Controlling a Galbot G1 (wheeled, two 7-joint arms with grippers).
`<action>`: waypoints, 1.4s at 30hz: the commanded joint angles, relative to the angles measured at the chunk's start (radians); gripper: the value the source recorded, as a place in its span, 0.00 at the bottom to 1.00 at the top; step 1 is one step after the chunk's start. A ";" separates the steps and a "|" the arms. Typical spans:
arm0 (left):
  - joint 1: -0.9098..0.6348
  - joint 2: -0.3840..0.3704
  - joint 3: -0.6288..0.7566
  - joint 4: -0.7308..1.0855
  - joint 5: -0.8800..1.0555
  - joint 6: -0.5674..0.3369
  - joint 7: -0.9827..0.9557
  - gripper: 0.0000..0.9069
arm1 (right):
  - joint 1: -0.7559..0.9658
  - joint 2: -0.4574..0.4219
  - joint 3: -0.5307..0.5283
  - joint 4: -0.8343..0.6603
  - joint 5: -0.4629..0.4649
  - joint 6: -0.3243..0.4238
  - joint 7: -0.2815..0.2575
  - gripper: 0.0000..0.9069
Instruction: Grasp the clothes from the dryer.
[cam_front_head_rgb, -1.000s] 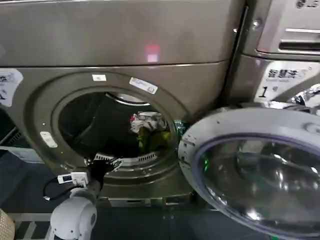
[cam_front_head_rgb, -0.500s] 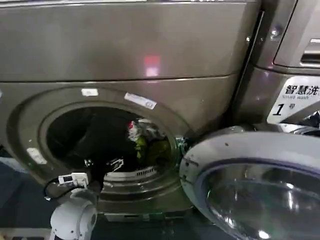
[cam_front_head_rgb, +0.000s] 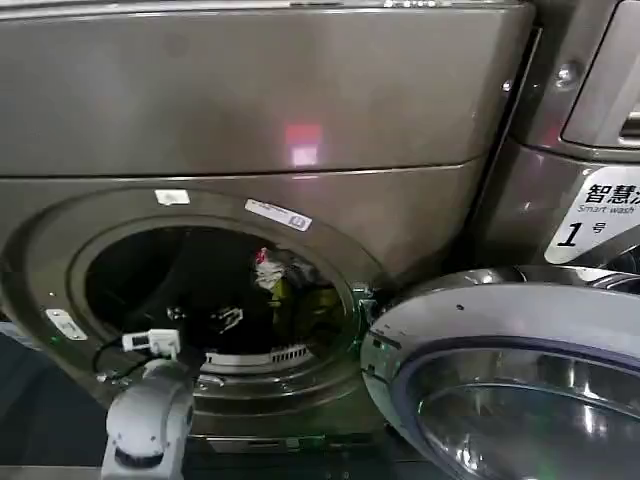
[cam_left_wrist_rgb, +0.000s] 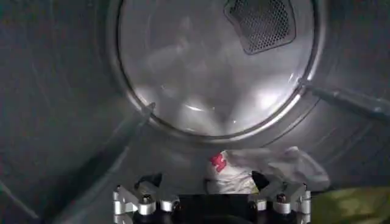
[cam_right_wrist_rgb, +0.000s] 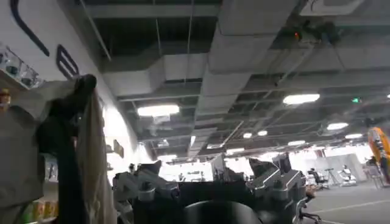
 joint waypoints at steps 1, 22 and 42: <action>-0.179 0.043 -0.005 0.077 0.554 -0.737 0.494 1.00 | -0.004 -0.003 -0.011 -0.005 -0.003 0.006 -0.002 1.00; -0.402 0.014 0.076 0.355 0.623 -0.816 0.655 1.00 | 0.015 -0.002 -0.045 -0.013 -0.042 0.018 -0.004 1.00; -0.375 0.027 0.078 0.515 0.580 -0.793 0.655 1.00 | 0.036 0.000 -0.080 0.004 -0.056 0.018 -0.003 1.00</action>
